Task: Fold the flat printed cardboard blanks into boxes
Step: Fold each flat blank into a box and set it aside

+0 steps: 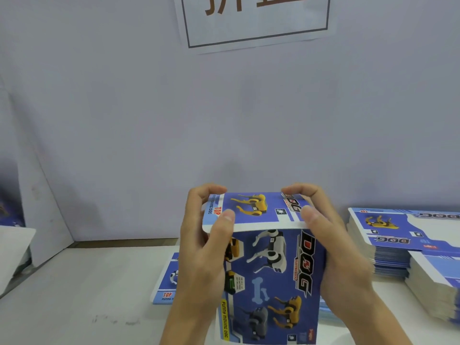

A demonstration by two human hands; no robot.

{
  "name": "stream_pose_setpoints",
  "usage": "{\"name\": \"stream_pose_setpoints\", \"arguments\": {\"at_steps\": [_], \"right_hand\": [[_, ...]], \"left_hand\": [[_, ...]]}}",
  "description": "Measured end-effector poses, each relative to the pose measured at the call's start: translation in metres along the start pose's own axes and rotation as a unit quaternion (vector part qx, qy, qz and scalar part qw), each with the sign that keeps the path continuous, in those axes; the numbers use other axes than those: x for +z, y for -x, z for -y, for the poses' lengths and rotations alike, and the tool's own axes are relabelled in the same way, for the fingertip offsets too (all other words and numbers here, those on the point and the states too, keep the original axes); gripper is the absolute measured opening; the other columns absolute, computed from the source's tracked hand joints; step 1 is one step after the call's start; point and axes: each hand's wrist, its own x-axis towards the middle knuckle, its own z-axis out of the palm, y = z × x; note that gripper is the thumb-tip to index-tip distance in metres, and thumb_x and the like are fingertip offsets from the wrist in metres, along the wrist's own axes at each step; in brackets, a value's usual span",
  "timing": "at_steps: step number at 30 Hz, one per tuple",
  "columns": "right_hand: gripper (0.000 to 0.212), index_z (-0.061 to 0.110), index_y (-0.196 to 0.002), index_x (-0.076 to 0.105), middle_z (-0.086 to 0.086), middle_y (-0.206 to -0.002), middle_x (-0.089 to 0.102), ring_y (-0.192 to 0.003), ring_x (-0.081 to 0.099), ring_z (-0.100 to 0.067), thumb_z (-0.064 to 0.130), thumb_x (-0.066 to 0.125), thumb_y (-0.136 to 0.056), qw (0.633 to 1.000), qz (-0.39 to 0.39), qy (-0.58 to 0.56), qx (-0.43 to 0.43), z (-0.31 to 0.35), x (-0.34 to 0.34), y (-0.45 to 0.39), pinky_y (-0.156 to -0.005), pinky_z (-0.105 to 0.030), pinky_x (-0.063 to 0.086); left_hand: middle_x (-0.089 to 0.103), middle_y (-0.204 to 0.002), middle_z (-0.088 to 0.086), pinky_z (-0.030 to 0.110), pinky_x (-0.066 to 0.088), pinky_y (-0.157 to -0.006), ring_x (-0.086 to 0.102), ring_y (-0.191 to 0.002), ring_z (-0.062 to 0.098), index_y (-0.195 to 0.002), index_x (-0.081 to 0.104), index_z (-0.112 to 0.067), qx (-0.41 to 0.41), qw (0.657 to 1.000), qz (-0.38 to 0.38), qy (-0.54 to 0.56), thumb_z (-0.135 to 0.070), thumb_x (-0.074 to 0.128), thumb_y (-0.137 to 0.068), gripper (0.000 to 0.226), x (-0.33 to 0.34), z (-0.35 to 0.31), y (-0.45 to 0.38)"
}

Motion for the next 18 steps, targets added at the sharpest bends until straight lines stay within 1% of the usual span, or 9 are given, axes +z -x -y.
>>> {"name": "stream_pose_setpoints", "arguments": {"at_steps": [2, 4, 7, 10, 12, 14, 16, 17, 18], "right_hand": [[0.036, 0.035, -0.102, 0.065, -0.007, -0.094, 0.075, -0.076, 0.074, -0.025, 0.054, 0.071, -0.072, 1.0, 0.025, 0.001, -0.013, -0.0014, -0.0014, 0.0078, -0.059, -0.032, 0.06], [0.051, 0.035, -0.106, 0.063, -0.01, -0.098, 0.074, -0.08, 0.074, -0.03, 0.061, 0.076, -0.064, 0.999, 0.029, 0.02, -0.024, -0.0008, -0.001, 0.0068, -0.06, -0.036, 0.06], [0.046, 0.033, -0.112, 0.063, -0.012, -0.102, 0.074, -0.082, 0.074, -0.032, 0.052, 0.069, -0.07, 0.998, 0.002, 0.033, -0.047, 0.0, 0.0001, 0.0059, -0.059, -0.036, 0.06], [0.036, 0.036, -0.114, 0.063, -0.01, -0.1, 0.075, -0.081, 0.075, -0.03, 0.043, 0.069, -0.08, 0.996, -0.029, 0.041, -0.078, -0.0001, -0.0016, 0.006, -0.058, -0.032, 0.059], [0.035, 0.037, -0.114, 0.062, -0.006, -0.096, 0.076, -0.079, 0.075, -0.026, 0.042, 0.063, -0.08, 0.993, -0.041, 0.053, -0.093, -0.0005, -0.0028, 0.0058, -0.057, -0.028, 0.058], [0.035, 0.035, -0.113, 0.061, -0.002, -0.093, 0.076, -0.077, 0.075, -0.023, 0.043, 0.062, -0.079, 0.991, -0.049, 0.062, -0.104, -0.0007, -0.0019, 0.0053, -0.055, -0.025, 0.057], [0.031, 0.035, -0.108, 0.061, -0.005, -0.092, 0.076, -0.075, 0.075, -0.023, 0.046, 0.061, -0.079, 0.993, -0.047, 0.056, -0.094, -0.0017, 0.0016, 0.0048, -0.052, -0.027, 0.057], [0.03, 0.035, -0.105, 0.06, -0.006, -0.091, 0.076, -0.074, 0.075, -0.024, 0.048, 0.061, -0.078, 0.994, -0.045, 0.053, -0.085, -0.0017, 0.0042, 0.0048, -0.051, -0.028, 0.057], [0.031, 0.035, -0.103, 0.059, -0.005, -0.091, 0.076, -0.073, 0.075, -0.024, 0.052, 0.06, -0.077, 0.994, -0.047, 0.052, -0.08, -0.0017, 0.0066, 0.005, -0.05, -0.029, 0.057]], "left_hand": [[0.07, -0.107, 0.008, 0.049, 0.06, -0.066, 0.073, -0.093, 0.032, -0.11, 0.06, -0.031, -0.003, 1.0, 0.011, -0.006, -0.052, 0.062, -0.075, 0.041, -0.0012, -0.0024, -0.0002], [0.068, -0.11, 0.011, 0.047, 0.06, -0.062, 0.073, -0.091, 0.028, -0.11, 0.063, -0.03, 0.012, 0.999, 0.01, -0.029, -0.051, 0.062, -0.078, 0.039, -0.0011, -0.0043, -0.0004], [0.07, -0.102, 0.005, 0.036, 0.059, -0.056, 0.073, -0.084, 0.022, -0.111, 0.06, -0.034, 0.028, 0.998, 0.004, -0.053, -0.047, 0.067, -0.083, 0.032, -0.0009, -0.0065, -0.0013], [0.069, -0.108, -0.003, 0.044, 0.063, -0.062, 0.073, -0.095, 0.028, -0.115, 0.05, -0.043, 0.029, 0.999, 0.012, -0.038, -0.05, 0.062, -0.077, 0.04, -0.0002, -0.0079, -0.0016], [0.068, -0.108, -0.003, 0.039, 0.062, -0.06, 0.074, -0.094, 0.024, -0.116, 0.05, -0.043, 0.041, 0.997, 0.017, -0.057, -0.052, 0.061, -0.077, 0.042, 0.0009, -0.0077, -0.0015], [0.07, -0.096, 0.0, 0.023, 0.056, -0.055, 0.072, -0.077, 0.013, -0.114, 0.054, -0.034, 0.055, 0.995, 0.007, -0.078, -0.054, 0.058, -0.078, 0.04, 0.0018, -0.007, -0.0021], [0.069, -0.084, -0.005, 0.017, 0.049, -0.049, 0.067, -0.064, 0.008, -0.107, 0.058, -0.026, 0.053, 0.996, -0.009, -0.073, -0.055, 0.057, -0.081, 0.039, 0.0039, -0.0061, -0.0031], [0.069, -0.088, -0.01, 0.019, 0.051, -0.049, 0.069, -0.07, 0.009, -0.103, 0.059, -0.026, 0.041, 0.997, -0.019, -0.057, -0.056, 0.061, -0.082, 0.036, 0.0049, -0.0054, -0.0036], [0.069, -0.097, -0.015, 0.021, 0.054, -0.051, 0.071, -0.084, 0.011, -0.1, 0.06, -0.028, 0.026, 0.999, -0.03, -0.037, -0.057, 0.064, -0.083, 0.034, 0.0058, -0.0049, -0.0044]]}}
